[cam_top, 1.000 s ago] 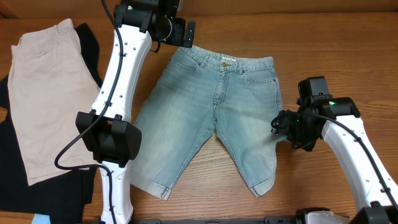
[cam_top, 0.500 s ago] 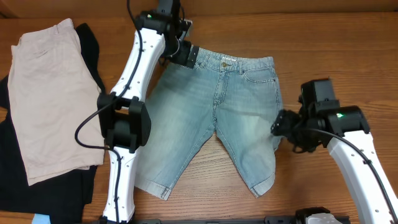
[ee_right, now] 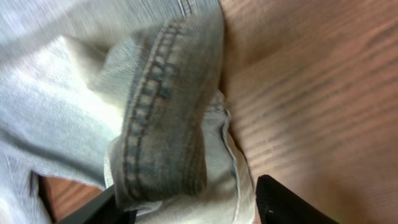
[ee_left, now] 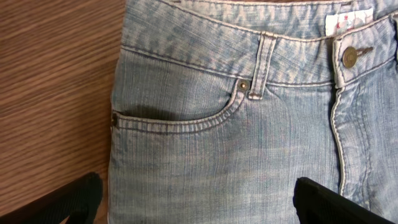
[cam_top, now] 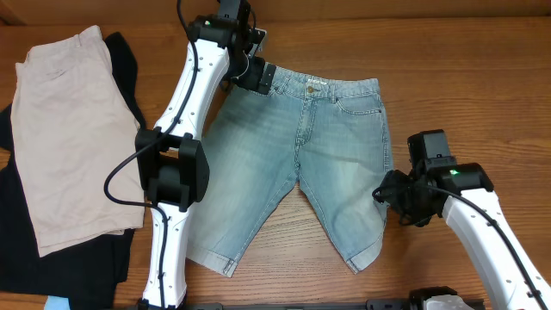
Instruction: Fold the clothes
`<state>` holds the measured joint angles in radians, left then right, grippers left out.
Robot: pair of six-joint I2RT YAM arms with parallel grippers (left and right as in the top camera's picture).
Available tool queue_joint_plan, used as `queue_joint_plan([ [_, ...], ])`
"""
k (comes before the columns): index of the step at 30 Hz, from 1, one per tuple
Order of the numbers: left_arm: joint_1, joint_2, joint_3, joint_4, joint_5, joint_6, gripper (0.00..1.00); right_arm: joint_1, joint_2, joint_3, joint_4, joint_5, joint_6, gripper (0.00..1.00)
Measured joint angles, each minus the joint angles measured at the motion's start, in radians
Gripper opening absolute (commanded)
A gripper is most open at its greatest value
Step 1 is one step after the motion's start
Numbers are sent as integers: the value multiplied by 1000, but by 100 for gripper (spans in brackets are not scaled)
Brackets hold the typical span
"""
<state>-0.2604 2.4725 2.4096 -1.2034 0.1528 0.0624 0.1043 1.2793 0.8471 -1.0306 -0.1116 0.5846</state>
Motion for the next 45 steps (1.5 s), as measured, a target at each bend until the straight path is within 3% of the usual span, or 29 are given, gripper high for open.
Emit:
queue_joint_plan([
  [3, 0, 0, 0, 0, 0, 0, 100, 0, 0, -36, 100, 3, -1, 55],
  [9, 0, 0, 0, 3, 0, 0, 100, 1, 21, -95, 278, -17, -24, 55],
  [19, 0, 0, 0, 7, 0, 0, 100, 10, 213, -114, 455, -163, -201, 64],
  [28, 0, 0, 0, 9, 0, 0, 100, 37, 125, -88, 281, -308, -261, 68],
  [36, 0, 0, 0, 23, 0, 0, 100, -63, -96, -57, 24, -166, -121, 66],
  [45, 0, 0, 0, 24, 0, 0, 100, -91, -54, -176, 217, -110, -68, 55],
])
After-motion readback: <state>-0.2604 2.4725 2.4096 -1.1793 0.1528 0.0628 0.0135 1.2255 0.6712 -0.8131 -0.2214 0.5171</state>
